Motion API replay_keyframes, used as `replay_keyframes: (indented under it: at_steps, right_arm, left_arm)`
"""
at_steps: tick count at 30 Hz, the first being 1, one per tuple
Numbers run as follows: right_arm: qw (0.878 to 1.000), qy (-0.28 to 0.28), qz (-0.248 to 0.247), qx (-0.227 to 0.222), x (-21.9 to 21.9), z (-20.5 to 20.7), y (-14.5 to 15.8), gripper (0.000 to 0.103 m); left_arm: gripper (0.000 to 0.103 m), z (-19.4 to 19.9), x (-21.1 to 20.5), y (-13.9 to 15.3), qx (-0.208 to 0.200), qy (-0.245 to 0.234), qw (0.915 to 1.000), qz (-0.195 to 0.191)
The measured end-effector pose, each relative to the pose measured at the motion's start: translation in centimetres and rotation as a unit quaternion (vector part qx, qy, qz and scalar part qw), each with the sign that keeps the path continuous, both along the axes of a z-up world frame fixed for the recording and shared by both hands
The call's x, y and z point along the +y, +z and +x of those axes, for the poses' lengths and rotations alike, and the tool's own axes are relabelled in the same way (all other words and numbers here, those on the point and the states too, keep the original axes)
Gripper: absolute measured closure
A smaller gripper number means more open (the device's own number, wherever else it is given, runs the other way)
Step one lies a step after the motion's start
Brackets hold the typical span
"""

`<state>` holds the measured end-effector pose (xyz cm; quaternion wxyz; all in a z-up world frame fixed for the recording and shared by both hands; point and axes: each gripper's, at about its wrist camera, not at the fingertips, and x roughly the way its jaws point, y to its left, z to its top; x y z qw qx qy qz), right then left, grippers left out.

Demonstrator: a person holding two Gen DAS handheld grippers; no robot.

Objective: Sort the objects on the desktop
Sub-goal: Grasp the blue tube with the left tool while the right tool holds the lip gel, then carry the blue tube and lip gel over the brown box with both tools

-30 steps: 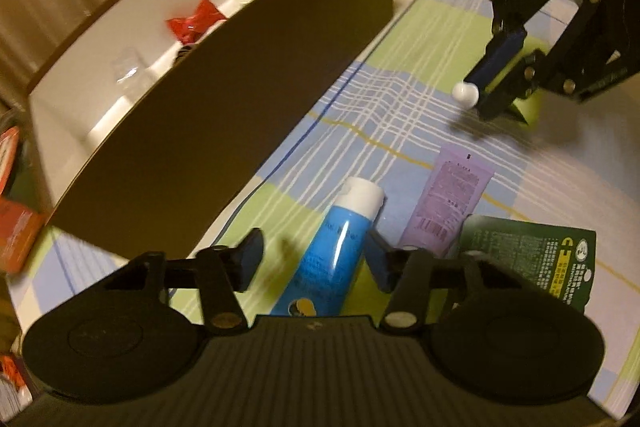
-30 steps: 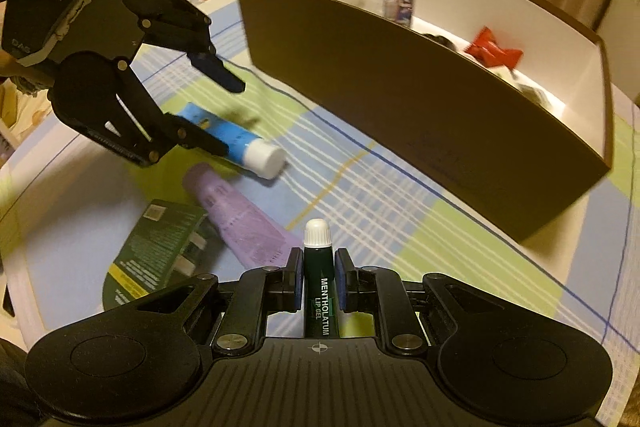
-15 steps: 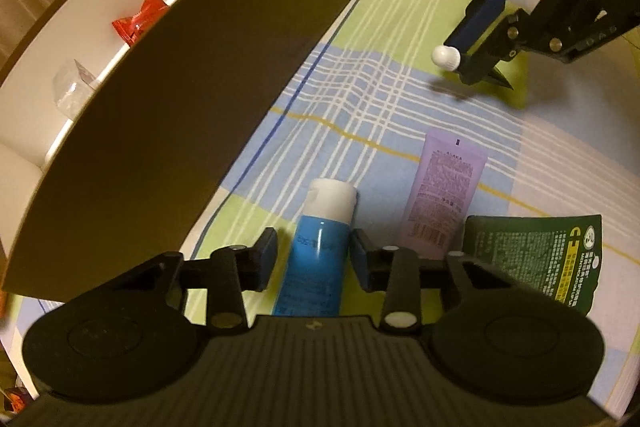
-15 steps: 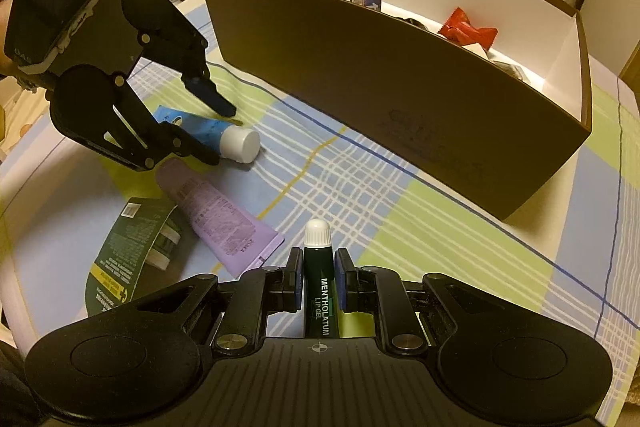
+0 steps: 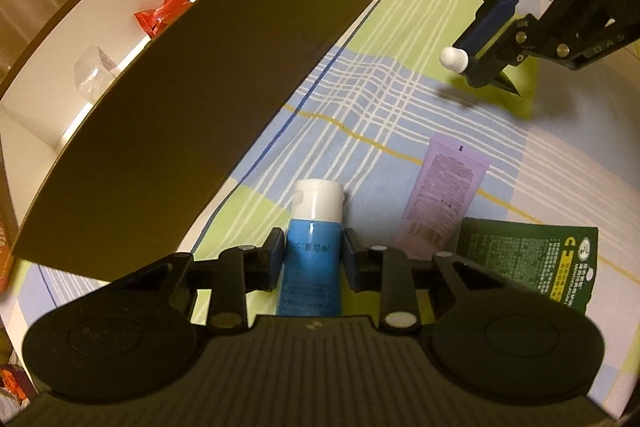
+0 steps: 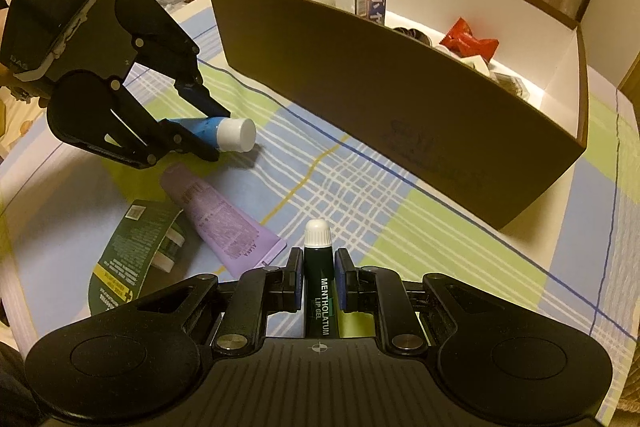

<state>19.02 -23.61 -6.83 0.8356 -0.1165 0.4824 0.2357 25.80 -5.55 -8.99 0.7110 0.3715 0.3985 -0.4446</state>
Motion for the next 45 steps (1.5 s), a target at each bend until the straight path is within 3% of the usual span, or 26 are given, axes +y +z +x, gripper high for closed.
replay_keyframes:
  at_steps: [19, 45]
  right_arm:
    - [1.0, 0.007, -0.002, -0.029, 0.9, -3.6, 2.0, 0.088]
    - [0.995, -0.007, -0.002, -0.095, 2.5, -4.9, 6.9, 0.088]
  left_arm:
    - [0.077, -4.2, 1.7, 2.8, -0.035, 0.019, 0.9992, -0.006]
    - [0.078, -7.5, 4.2, 9.0, -0.098, 0.048, 0.9918, -0.067]
